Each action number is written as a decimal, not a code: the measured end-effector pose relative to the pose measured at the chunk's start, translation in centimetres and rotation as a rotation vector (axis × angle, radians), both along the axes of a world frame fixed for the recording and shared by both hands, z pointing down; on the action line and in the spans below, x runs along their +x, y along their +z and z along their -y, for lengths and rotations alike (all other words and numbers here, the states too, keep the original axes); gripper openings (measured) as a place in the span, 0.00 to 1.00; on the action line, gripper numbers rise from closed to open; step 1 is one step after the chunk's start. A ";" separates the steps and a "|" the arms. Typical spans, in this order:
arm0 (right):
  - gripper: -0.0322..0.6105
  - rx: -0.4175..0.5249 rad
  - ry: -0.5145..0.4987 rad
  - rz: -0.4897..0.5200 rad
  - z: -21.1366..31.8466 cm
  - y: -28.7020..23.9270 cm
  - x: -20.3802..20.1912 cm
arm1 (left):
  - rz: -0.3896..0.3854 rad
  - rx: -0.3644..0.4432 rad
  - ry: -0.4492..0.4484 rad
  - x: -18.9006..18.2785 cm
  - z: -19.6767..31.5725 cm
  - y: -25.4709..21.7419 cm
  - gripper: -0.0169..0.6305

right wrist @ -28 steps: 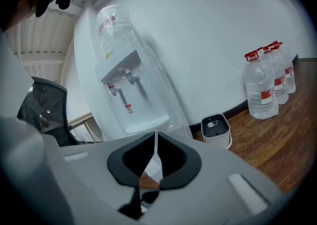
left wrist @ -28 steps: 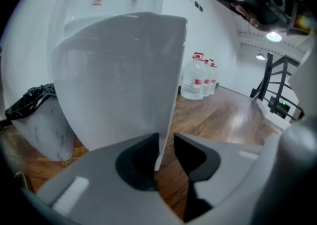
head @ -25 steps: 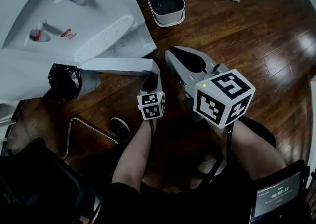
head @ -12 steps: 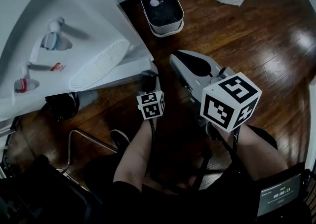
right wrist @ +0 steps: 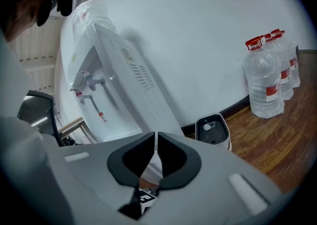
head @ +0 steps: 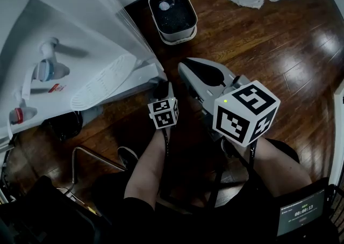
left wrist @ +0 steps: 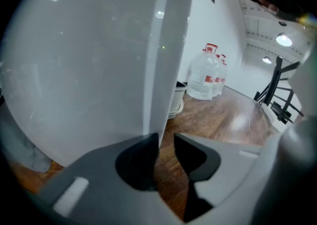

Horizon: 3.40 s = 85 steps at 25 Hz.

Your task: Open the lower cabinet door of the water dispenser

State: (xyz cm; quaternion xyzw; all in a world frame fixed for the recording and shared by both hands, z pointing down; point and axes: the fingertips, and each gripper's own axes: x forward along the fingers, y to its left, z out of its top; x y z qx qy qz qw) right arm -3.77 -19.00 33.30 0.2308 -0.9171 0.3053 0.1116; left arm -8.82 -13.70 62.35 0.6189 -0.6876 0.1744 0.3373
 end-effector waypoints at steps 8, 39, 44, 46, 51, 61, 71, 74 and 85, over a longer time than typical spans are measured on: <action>0.09 -0.030 -0.017 0.005 0.5 0.2 -0.2 | 0.005 0.041 -0.038 -1.9 2.8 -1.1 0.21; 0.09 0.123 -0.059 -0.039 -7.0 -0.4 -0.8 | 0.125 0.256 -0.044 -2.5 -7.1 -22.7 0.19; 0.09 0.145 -0.100 -0.055 -11.8 0.0 -0.9 | 0.104 0.323 -0.069 -2.3 -12.8 -28.6 0.19; 0.09 0.149 -0.117 -0.067 -13.7 0.5 -0.7 | 0.111 0.361 -0.079 -1.8 -15.1 -30.5 0.19; 0.09 0.159 -0.133 -0.061 -17.9 0.5 0.1 | 0.126 0.429 -0.097 -0.4 -19.2 -31.6 0.19; 0.09 0.291 -0.125 -0.047 -22.6 -0.9 2.4 | 0.070 0.486 -0.120 2.1 -23.5 -32.1 0.18; 0.08 0.466 -0.101 -0.018 -22.7 -4.2 3.2 | 0.137 0.513 -0.070 3.6 -21.7 -33.9 0.18; 0.08 0.477 -0.115 -0.005 -23.0 -4.5 3.0 | 0.107 0.503 -0.083 3.7 -21.8 -33.4 0.17; 0.06 0.498 -0.166 0.027 -24.4 -4.9 2.7 | 0.099 0.505 -0.067 4.4 -22.0 -33.2 0.16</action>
